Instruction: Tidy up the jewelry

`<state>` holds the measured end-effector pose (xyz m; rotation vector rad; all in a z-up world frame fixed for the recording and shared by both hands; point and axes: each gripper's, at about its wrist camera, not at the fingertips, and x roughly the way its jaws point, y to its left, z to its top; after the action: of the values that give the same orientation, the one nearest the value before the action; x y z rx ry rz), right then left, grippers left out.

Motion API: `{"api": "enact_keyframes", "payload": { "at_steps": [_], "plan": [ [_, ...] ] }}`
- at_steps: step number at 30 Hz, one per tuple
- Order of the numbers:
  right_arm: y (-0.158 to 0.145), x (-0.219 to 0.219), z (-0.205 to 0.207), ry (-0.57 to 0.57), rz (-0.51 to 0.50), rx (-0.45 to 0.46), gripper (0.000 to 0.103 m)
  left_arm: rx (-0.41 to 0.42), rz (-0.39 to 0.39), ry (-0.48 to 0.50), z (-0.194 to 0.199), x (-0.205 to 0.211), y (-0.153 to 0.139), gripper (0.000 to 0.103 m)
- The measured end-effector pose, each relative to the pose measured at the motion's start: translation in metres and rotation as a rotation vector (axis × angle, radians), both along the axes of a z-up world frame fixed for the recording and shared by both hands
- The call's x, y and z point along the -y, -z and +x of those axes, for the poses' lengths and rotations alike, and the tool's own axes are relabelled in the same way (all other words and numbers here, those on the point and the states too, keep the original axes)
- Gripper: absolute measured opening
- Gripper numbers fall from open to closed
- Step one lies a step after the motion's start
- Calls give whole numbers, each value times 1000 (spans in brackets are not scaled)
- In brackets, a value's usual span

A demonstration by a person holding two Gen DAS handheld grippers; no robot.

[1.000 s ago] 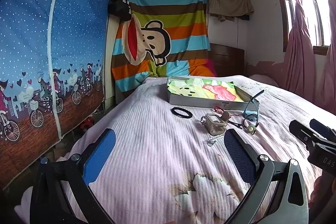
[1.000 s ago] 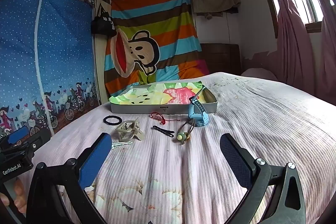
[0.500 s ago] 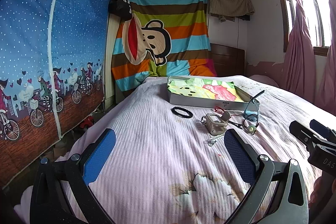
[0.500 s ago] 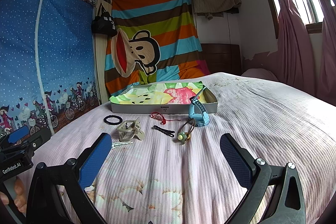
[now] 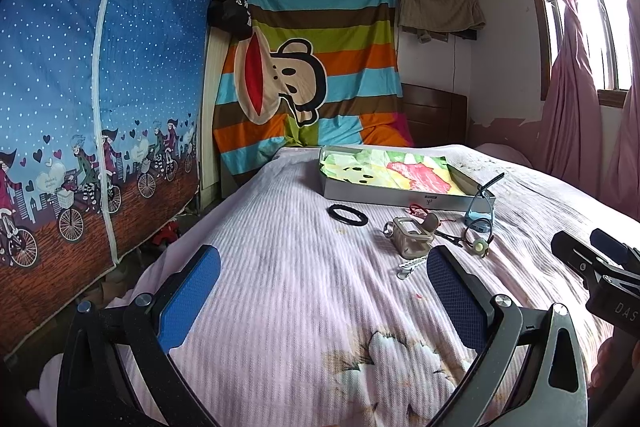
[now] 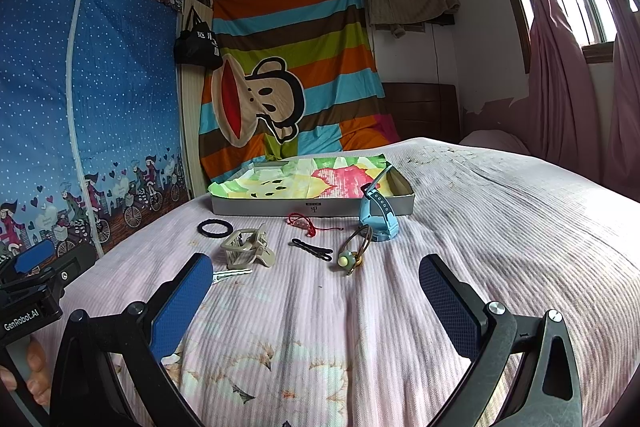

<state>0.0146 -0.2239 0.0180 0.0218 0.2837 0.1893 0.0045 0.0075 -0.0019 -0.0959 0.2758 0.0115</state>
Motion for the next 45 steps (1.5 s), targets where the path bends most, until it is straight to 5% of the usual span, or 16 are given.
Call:
{"api": "enact_keyframes", "payload": {
  "at_steps": [45],
  "plan": [
    [3, -2, 2, -6, -9, -6, 103, 3, 9, 6, -3, 7, -1, 101]
  ]
}}
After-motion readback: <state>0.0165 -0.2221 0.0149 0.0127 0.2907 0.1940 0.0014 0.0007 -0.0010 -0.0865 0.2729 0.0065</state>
